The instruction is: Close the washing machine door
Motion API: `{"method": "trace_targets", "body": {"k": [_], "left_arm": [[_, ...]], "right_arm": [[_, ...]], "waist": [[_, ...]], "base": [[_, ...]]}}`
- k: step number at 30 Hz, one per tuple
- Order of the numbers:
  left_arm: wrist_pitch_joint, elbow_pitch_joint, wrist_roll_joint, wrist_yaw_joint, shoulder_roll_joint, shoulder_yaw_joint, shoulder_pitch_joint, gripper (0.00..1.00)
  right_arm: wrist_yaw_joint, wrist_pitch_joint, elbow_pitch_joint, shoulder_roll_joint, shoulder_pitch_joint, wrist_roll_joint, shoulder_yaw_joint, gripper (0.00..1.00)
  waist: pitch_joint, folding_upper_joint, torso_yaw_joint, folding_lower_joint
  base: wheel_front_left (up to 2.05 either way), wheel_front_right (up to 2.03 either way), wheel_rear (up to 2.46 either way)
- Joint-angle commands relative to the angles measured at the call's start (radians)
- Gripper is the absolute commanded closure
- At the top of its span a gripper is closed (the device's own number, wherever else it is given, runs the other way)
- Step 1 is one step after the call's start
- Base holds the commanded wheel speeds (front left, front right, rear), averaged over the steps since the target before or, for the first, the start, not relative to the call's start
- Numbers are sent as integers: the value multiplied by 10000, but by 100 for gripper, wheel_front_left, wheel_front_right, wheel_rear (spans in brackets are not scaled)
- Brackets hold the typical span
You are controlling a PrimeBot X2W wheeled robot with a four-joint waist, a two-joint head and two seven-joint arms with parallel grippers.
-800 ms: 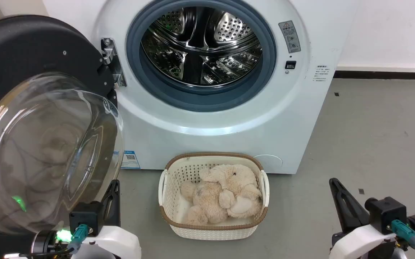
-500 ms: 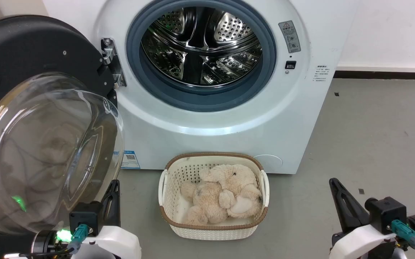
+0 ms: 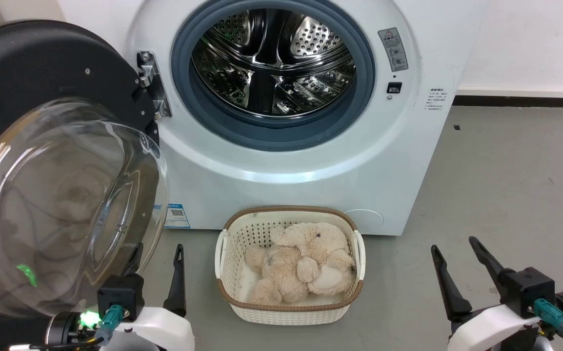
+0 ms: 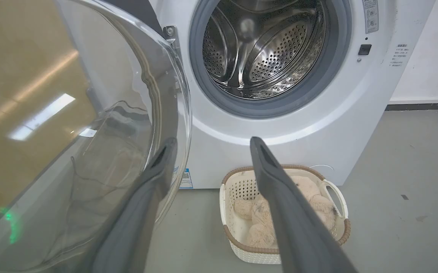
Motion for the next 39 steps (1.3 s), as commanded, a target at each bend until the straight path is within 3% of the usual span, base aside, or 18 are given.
{"method": "trace_targets", "body": {"k": [1, 17, 39], "left_arm": [[-107, 20, -72, 76, 0, -34, -11, 0], [-441, 28, -219, 231, 0, -176, 4, 0], [-880, 37, -356, 387, 0, -327, 84, 0]], "right_arm": [[1, -103, 1, 4, 50, 74, -29, 0], [2, -437, -16, 4, 153, 291, -5, 0], [3, -875, 64, -18, 350, 647, 68, 0]], "waist": [[1, 0, 26, 0], [-13, 0, 529, 0], [-134, 0, 1821, 0]], "base": [[0, 0, 0], [0, 0, 0], [0, 0, 0]]}}
